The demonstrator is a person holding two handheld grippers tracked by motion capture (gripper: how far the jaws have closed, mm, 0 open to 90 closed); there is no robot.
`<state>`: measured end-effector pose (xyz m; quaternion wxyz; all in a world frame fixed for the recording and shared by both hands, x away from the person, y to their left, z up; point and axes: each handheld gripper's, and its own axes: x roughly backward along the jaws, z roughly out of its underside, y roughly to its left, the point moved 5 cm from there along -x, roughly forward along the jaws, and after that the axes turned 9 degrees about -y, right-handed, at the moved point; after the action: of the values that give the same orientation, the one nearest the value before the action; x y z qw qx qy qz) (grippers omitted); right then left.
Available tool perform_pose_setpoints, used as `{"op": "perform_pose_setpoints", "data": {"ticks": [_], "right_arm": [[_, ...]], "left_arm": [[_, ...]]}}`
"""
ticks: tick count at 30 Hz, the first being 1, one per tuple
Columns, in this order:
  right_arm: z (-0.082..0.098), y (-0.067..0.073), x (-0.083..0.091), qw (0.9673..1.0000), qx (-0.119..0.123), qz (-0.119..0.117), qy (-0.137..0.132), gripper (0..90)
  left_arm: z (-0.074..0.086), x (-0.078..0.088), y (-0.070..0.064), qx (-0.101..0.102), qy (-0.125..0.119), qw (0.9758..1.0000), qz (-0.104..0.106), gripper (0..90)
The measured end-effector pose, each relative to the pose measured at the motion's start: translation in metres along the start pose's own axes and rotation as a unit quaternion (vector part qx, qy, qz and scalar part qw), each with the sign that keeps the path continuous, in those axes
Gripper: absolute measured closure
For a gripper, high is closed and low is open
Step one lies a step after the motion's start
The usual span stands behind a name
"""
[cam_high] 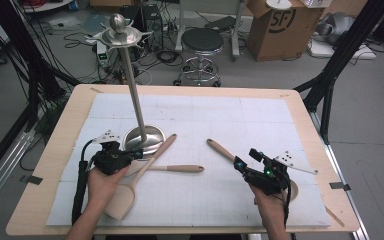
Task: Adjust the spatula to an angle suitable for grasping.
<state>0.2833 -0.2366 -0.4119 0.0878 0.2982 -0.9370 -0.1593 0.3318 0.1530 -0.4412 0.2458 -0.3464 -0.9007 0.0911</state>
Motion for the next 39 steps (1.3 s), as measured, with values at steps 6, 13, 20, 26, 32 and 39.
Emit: {"op": "perform_pose_setpoints", "data": {"ticks": [6,13,20,26,32,39], "right_arm": [[0.001,0.003,-0.002,1.0,0.004,-0.003,0.002,22.1],[0.001,-0.001,0.0,1.0,0.005,0.006,0.001,22.1],[0.0,-0.003,0.002,1.0,0.003,0.009,-0.003,22.1],[-0.001,-0.002,0.004,1.0,0.004,0.007,-0.005,22.2],[-0.002,-0.002,0.006,0.9999,0.006,0.007,-0.011,22.1],[-0.003,-0.002,0.006,0.9999,0.006,0.008,-0.011,22.1]], "left_arm": [[0.003,-0.007,0.003,0.022,0.028,0.9993,-0.012,89.6],[0.001,-0.021,0.005,0.032,0.069,0.9968,-0.022,89.6],[0.008,-0.028,0.009,0.047,0.102,0.9929,-0.039,89.6],[0.014,-0.031,0.013,0.06,0.126,0.9885,-0.059,89.5],[0.023,-0.029,0.017,0.095,0.116,0.9861,-0.072,89.7],[0.027,-0.03,0.014,0.086,0.113,0.9872,-0.073,89.7]]}}
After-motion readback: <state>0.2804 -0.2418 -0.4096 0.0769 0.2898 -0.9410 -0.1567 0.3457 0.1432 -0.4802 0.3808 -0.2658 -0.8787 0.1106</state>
